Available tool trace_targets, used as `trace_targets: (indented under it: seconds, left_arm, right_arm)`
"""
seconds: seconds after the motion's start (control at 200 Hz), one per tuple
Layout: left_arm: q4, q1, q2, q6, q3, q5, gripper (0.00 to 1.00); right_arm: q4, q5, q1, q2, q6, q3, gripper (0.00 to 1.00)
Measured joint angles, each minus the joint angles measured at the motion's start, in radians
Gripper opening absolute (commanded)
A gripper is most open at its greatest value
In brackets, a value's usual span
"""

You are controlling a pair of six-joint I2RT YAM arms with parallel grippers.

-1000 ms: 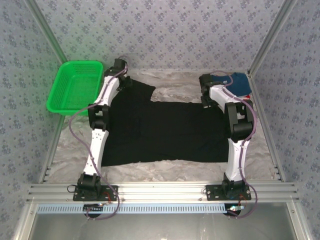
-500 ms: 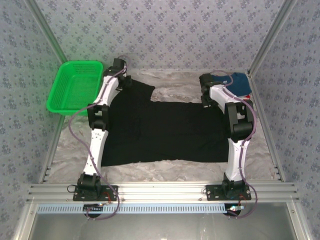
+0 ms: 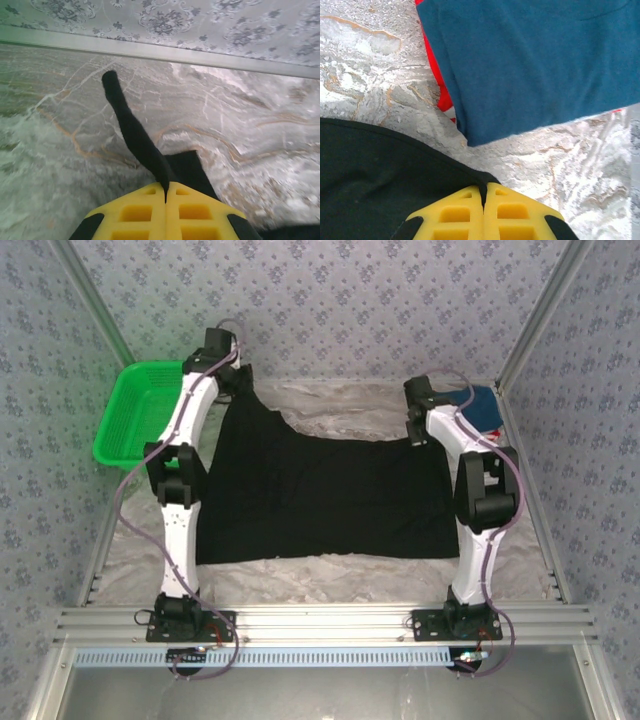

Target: Fold the inside-out t-shirt

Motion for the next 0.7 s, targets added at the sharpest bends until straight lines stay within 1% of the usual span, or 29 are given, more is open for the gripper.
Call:
trace_targets:
  seconds: [0.145,0.215,0.395,0.565,0.7]
  left_arm:
    - [0.109,-0.008,-0.225,-0.003,-0.326,0.0,0.0]
    - [0.18,-0.011,-0.341,-0.012,-0.513,0.0,0.0]
    - [0.307,-0.015,-0.566,-0.047,-0.888,0.0,0.0]
    - [0.388,-0.019,-0.758,-0.08,-1.154,-0.006,0.0]
    - [0.407,-0.02,-0.881,-0.092,-1.273,-0.035,0.0]
  right_arm:
    - [-0.009,0.022,0.004,-0.084,0.004,-0.087,0.03]
    - [-0.025,0.03,0.004,-0.125,0.016,-0.134,0.03]
    - [-0.087,0.039,0.004,-0.219,0.089,-0.252,0.03]
    - [-0.131,0.015,-0.003,-0.294,0.167,-0.353,0.04]
    - [-0.152,0.001,-0.015,-0.304,0.205,-0.373,0.04]
